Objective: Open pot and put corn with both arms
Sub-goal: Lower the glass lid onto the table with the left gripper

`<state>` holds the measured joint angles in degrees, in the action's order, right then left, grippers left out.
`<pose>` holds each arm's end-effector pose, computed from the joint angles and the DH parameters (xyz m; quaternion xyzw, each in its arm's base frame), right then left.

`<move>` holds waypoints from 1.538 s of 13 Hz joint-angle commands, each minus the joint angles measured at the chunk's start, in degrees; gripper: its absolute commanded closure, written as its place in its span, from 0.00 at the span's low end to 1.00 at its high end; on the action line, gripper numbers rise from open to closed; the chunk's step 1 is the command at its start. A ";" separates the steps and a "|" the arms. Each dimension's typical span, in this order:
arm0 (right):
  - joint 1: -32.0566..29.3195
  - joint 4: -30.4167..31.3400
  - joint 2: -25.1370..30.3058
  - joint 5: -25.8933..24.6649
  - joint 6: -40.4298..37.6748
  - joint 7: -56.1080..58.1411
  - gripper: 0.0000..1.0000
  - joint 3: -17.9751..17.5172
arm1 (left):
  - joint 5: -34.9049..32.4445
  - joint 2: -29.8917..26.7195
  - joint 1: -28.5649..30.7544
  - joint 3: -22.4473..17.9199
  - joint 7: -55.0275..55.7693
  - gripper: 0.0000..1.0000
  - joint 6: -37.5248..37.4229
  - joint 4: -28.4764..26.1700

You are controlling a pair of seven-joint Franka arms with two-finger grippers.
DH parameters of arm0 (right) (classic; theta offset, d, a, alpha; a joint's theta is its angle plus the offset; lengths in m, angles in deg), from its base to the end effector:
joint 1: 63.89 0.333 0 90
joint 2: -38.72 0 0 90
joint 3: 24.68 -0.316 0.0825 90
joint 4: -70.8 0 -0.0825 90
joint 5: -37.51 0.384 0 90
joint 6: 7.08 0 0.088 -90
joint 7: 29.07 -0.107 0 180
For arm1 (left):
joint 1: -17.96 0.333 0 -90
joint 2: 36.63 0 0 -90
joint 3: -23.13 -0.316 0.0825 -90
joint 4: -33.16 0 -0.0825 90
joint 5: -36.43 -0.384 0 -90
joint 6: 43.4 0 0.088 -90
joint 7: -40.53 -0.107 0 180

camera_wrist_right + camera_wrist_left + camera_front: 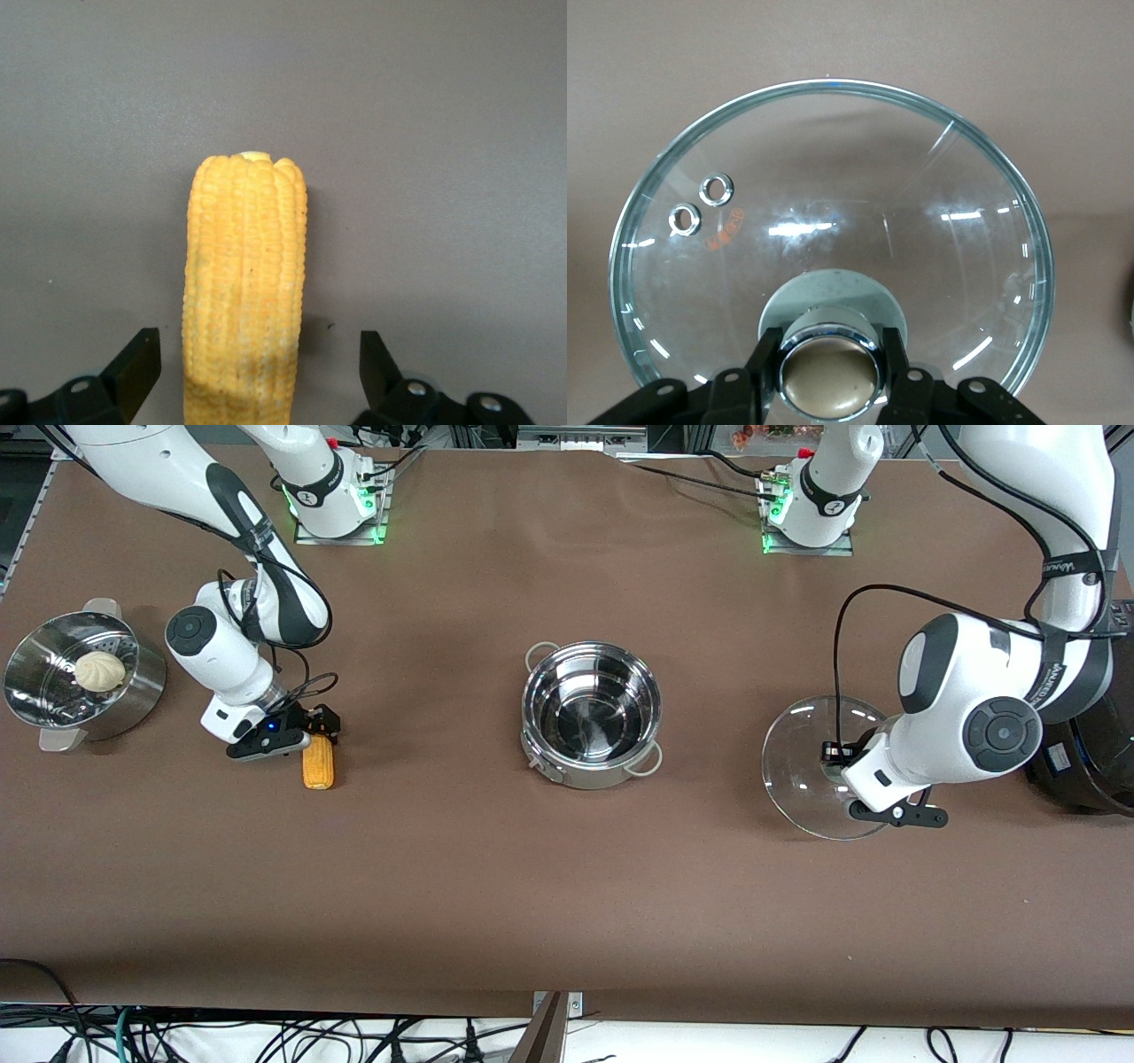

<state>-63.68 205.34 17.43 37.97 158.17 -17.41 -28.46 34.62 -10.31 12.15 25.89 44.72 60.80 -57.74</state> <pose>0.5272 0.0374 0.1902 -0.9882 -0.1287 -0.0831 0.0075 0.6485 -0.0914 0.3536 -0.9927 0.0423 0.1119 0.0164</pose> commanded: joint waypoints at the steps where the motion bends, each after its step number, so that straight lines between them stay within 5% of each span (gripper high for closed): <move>1: -0.30 0.98 0.64 0.86 0.43 0.55 0.01 -0.35 | -1.18 -1.62 0.71 0.76 -0.67 0.80 2.75 -3.31; 10: -0.30 0.63 -0.15 0.77 0.69 0.38 0.01 -0.61 | -1.18 -1.71 1.41 0.76 -0.67 0.79 17.60 -15.70; 19: -0.30 0.10 -1.38 0.86 2.18 0.38 0.01 -0.70 | -1.18 -1.62 1.68 0.85 -0.67 0.79 18.23 -16.41; 20: -0.30 0.02 -1.73 0.86 2.80 0.38 0.07 -0.70 | -1.18 -1.62 1.68 0.85 -0.67 0.79 18.50 -16.94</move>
<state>-63.68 205.33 16.41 37.97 159.15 -17.43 -28.65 34.61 -10.05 13.10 26.08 44.70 78.99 -73.03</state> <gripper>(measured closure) 0.009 0.502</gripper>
